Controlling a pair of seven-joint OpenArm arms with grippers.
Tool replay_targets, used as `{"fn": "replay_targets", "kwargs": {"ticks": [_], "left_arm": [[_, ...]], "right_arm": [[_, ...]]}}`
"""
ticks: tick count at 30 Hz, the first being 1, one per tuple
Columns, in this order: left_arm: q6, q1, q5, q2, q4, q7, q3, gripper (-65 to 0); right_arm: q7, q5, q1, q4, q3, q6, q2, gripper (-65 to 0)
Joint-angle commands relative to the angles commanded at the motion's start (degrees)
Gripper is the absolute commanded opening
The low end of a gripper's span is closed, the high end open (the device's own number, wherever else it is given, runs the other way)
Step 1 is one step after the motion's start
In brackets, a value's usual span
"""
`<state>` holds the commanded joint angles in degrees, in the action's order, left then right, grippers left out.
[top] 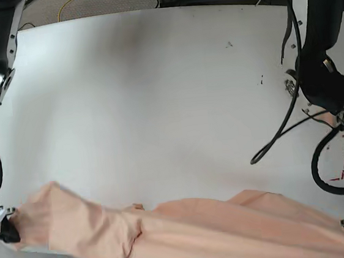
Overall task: Fold the T-shirt properly
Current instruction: 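Lay the shirt flat by moving both grippers away from the robot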
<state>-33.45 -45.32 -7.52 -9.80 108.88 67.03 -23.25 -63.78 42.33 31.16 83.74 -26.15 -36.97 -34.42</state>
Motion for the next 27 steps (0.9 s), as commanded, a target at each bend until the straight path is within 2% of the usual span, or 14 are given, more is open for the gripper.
{"fn": "replay_targets", "kwargs": {"ticks": [4, 7, 10, 16, 27], "left_arm": [[-0.8, 9.1, 0.0, 0.2, 2.6, -0.1, -1.9, -65.0], [-4.0, 16.6, 0.0, 0.4, 3.2, -0.2, -3.8, -65.0], [-6.5, 23.9, 0.0, 0.4, 3.5, -0.4, -6.5, -65.0], [-6.5, 34.8, 0.0, 0.0, 3.6, -0.4, -10.9, -65.0], [-6.5, 49.8, 0.4, -1.8, 4.0, -0.1, -16.9, -65.0]], "right_arm": [[0.2, 0.1, -9.8, 3.1, -4.0, 0.00, 4.8, -65.0], [1.1, 0.1, -16.6, 3.6, -5.9, -0.09, 8.1, -65.0], [4.4, 0.1, -23.8, 3.8, -6.3, -0.09, 10.6, -65.0], [10.2, 0.1, -34.4, 3.9, -6.1, -0.09, 13.5, -65.0], [10.8, 0.4, -45.5, 6.3, -6.0, -0.18, 14.9, -65.0]]}}
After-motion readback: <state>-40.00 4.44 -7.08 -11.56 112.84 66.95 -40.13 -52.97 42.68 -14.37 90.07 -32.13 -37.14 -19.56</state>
